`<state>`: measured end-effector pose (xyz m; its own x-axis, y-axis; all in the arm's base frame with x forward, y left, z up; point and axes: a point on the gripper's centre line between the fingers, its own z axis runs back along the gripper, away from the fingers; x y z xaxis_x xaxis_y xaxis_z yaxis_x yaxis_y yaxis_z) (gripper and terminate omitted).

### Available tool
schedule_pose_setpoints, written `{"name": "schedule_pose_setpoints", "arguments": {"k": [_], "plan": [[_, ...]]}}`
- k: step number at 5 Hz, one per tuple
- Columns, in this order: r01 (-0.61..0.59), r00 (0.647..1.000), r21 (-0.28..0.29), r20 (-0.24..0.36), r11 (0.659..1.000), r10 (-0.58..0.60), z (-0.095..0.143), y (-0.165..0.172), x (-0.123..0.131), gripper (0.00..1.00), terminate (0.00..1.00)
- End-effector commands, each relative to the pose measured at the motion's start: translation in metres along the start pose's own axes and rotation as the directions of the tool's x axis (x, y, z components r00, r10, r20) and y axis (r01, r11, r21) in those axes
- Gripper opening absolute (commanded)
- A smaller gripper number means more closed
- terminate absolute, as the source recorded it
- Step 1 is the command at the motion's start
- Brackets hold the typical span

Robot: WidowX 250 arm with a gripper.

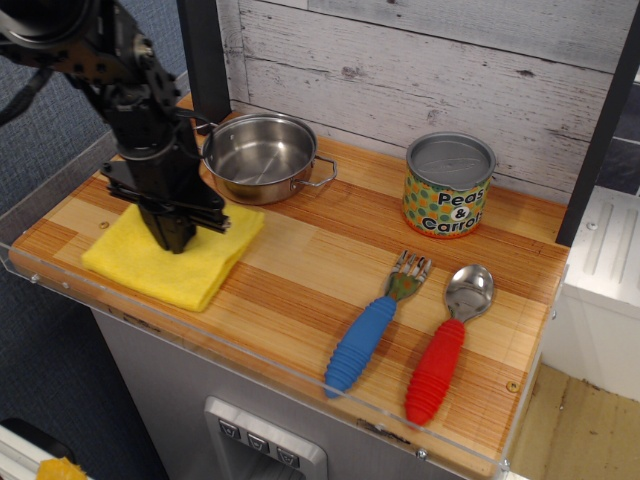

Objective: Slide the yellow rag next to the blue fork.

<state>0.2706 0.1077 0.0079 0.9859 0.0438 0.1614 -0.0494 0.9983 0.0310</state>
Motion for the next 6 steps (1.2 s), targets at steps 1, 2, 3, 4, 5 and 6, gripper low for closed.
{"name": "schedule_pose_setpoints", "arguments": {"k": [1,2,3,4,5,6], "plan": [[0.076,0.997,0.025,-0.014,0.997,-0.076,0.002,-0.046,0.001,0.00,0.00],[0.082,0.996,0.025,-0.023,0.996,-0.081,0.004,-0.051,-0.006,0.00,0.00],[0.079,0.997,0.013,-0.023,0.997,-0.079,0.007,-0.059,-0.004,0.00,0.00],[0.068,0.997,0.004,-0.026,0.998,-0.068,0.009,-0.067,-0.003,0.00,0.00],[0.095,0.995,0.009,-0.011,0.995,-0.094,0.015,-0.080,-0.005,0.00,0.00],[0.100,0.995,0.008,-0.018,0.995,-0.100,0.018,-0.086,-0.007,0.00,0.00]]}}
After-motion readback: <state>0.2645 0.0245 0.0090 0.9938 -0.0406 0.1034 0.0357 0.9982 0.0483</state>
